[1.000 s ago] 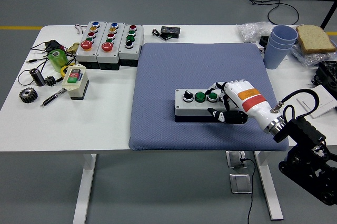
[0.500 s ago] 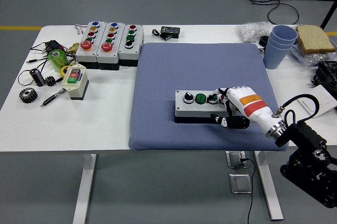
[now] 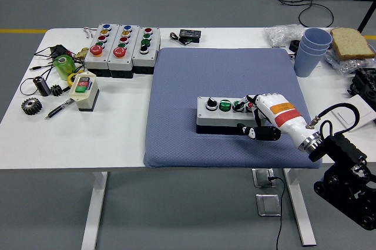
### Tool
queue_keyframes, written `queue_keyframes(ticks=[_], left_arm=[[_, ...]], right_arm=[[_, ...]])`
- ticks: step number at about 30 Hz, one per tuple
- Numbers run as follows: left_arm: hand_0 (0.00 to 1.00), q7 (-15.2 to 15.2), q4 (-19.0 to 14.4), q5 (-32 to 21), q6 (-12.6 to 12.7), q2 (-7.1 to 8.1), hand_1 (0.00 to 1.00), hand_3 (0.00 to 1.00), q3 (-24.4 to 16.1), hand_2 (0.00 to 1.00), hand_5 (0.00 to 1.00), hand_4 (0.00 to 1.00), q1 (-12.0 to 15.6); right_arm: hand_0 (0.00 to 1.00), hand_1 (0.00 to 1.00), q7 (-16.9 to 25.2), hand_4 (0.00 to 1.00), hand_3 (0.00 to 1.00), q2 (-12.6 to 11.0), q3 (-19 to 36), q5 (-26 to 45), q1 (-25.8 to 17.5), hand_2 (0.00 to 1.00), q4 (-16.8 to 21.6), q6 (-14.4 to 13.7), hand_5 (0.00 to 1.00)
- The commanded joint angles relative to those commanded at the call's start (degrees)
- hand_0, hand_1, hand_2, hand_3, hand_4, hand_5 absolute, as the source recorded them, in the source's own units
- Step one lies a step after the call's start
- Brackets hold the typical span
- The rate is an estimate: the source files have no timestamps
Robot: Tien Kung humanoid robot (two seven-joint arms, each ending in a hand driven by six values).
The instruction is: Pick up the button,place it on the desk,press the button,press the button
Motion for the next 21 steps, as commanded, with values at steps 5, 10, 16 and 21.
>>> queue_keyframes(ticks=[5, 10, 16, 21], left_arm=[[0.624, -0.05, 0.0, -0.27, 0.02, 0.0, 0.659, 0.59, 0.24, 0.679, 0.641, 0.342, -0.02], [0.623, -0.08, 0.0, -0.5, 0.02, 0.02, 0.659, 0.59, 0.5, 0.679, 0.643, 0.342, -0.24], [0.624, -0.19, 0.0, -1.11, 0.08, 0.06, 0.659, 0.59, 0.73, 0.679, 0.642, 0.342, -0.38], [0.624, -0.19, 0.0, -1.09, 0.05, 0.08, 0.659, 0.59, 0.82, 0.68, 0.642, 0.341, -0.44]], right_arm=[[0.109, 0.002, 0.23, 0.761, 0.598, -0.06, 0.27, 0.46, 0.07, 0.16, 0.67, -0.35, 0.237], [0.111, 0.002, 0.23, 0.761, 0.598, 0.59, 0.84, 0.92, 0.52, 0.16, -0.52, -0.46, 0.238], [0.111, 0.002, 0.42, 0.76, 0.598, 0.52, 0.53, 1.15, 0.61, 0.16, -1.7, 0.02, 0.237], [0.111, 0.002, 0.59, 0.758, 0.598, 0.68, -0.33, 1.27, 0.62, 0.16, -2.47, 0.32, 0.238]])
